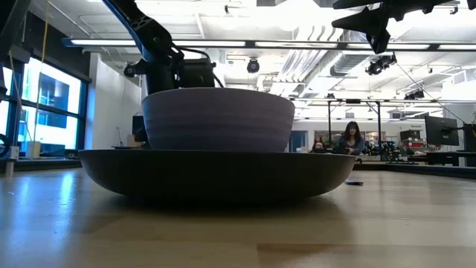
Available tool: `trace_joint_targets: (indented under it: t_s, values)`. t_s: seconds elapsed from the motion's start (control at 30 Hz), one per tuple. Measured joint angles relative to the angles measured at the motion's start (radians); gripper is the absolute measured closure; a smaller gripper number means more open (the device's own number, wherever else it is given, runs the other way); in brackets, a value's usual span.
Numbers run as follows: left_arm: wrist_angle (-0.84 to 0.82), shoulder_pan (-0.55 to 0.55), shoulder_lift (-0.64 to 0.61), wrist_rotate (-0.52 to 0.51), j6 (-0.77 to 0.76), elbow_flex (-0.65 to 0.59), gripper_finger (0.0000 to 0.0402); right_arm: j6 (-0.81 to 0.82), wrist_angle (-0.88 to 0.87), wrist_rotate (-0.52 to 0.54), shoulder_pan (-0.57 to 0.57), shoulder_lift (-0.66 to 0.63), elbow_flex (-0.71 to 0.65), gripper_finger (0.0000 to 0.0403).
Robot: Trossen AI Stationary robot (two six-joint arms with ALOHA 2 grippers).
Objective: Set table place
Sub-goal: Put the violet fork to the left side of the black plate
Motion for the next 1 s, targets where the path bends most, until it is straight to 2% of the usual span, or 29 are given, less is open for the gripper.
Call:
trace_joint_targets:
  t_s: [0.67,1.0]
  values:
    - [-0.001,0.0,0.0,-0.004,-0.01,0.0,0.0347,-0.007,0.0,0.0,0.0,0.0,0.0,0.0256]
    - [-0.002,-0.009,0.033,-0.01,-0.002,0.004,0.0344,-0.005,0.0,0.0,0.0,0.0,0.0,0.0256]
